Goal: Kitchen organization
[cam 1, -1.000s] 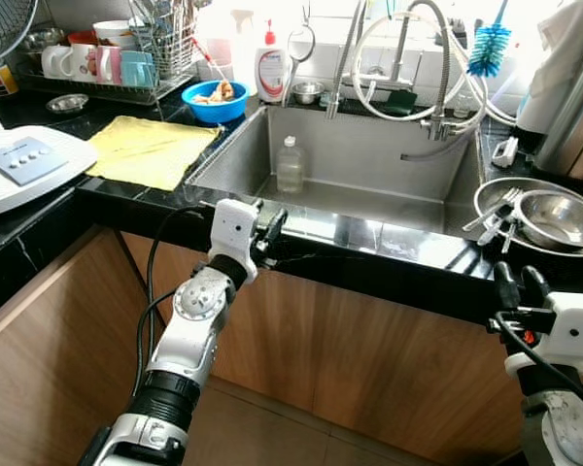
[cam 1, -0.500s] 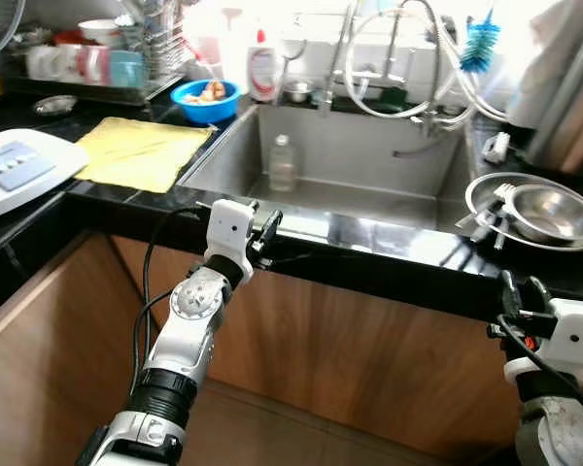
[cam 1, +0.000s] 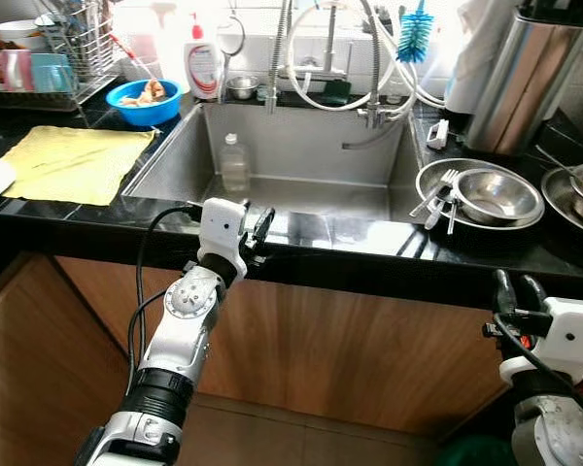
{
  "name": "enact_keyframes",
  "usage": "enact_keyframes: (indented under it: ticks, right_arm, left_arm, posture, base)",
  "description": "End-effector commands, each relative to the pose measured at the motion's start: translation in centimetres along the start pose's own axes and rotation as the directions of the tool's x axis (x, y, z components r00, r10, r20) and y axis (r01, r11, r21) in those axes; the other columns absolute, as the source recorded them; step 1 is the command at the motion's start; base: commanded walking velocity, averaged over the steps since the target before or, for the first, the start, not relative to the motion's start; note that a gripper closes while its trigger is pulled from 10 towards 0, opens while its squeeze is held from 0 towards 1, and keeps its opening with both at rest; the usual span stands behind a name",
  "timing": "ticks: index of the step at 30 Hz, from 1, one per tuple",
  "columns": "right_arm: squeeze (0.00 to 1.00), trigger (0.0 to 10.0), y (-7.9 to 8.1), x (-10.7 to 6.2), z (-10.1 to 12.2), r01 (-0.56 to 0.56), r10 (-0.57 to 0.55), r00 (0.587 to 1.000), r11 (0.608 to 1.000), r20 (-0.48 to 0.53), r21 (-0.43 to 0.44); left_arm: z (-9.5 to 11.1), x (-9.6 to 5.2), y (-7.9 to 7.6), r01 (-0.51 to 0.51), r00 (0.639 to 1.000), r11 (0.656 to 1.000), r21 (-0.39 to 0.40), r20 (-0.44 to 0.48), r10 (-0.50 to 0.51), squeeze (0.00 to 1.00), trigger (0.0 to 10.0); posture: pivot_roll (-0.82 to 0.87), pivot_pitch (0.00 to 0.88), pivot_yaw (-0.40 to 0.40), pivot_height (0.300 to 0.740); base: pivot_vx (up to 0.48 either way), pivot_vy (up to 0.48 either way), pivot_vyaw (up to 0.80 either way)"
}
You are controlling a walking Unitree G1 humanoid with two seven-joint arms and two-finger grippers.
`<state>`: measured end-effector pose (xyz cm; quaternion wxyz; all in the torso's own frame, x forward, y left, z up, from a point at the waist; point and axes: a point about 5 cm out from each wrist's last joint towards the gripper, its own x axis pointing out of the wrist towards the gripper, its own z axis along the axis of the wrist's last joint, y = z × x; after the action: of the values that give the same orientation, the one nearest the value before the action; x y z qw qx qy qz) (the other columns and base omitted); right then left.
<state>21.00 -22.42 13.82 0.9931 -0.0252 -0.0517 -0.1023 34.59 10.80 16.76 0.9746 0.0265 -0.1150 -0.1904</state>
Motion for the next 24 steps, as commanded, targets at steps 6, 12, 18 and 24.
enact_keyframes:
  ticks: [6, 12, 18, 24]
  right_arm:
    - [0.0, 10.0, 0.1, -0.5, 0.6, 0.02, -0.021, 0.999, 1.0, 0.026, 0.005]
    - [0.0, 10.0, -0.1, -0.5, 0.6, 0.032, -0.032, 0.999, 0.999, 0.027, 0.003]
    - [0.0, 10.0, 0.2, -0.4, 0.5, 0.031, -0.032, 0.999, 0.999, 0.027, 0.007]
    - [0.0, 10.0, 0.4, -0.3, 0.4, 0.026, -0.026, 0.999, 1.0, 0.028, 0.01]
  left_arm:
    - [0.9, 1.0, -0.1, 0.026, 0.999, 1.0, 0.014, 0.026, -0.027, 0.0, 10.0]
    - [1.3, 1.2, -0.2, 0.032, 0.999, 0.999, 0.012, 0.037, -0.033, 0.0, 10.0]
    - [2.1, 1.5, 0.1, 0.034, 0.998, 0.999, 0.018, 0.059, -0.035, 0.0, 10.0]
    - [2.7, 1.8, 0.0, 0.039, 0.996, 0.999, 0.02, 0.074, -0.04, 0.0, 10.0]
  posture:
    - [-0.05, 0.0, 0.041, 0.74]
    - [-0.05, 0.0, 0.048, 0.74]
    - [-0.03, 0.0, 0.052, 0.74]
    - [-0.03, 0.0, 0.055, 0.74]
  base:
    - [0.0, 0.0, -0.61]
    - [0.0, 0.0, -0.61]
    - [0.0, 0.0, -0.62]
    - [0.0, 0.132, -0.62]
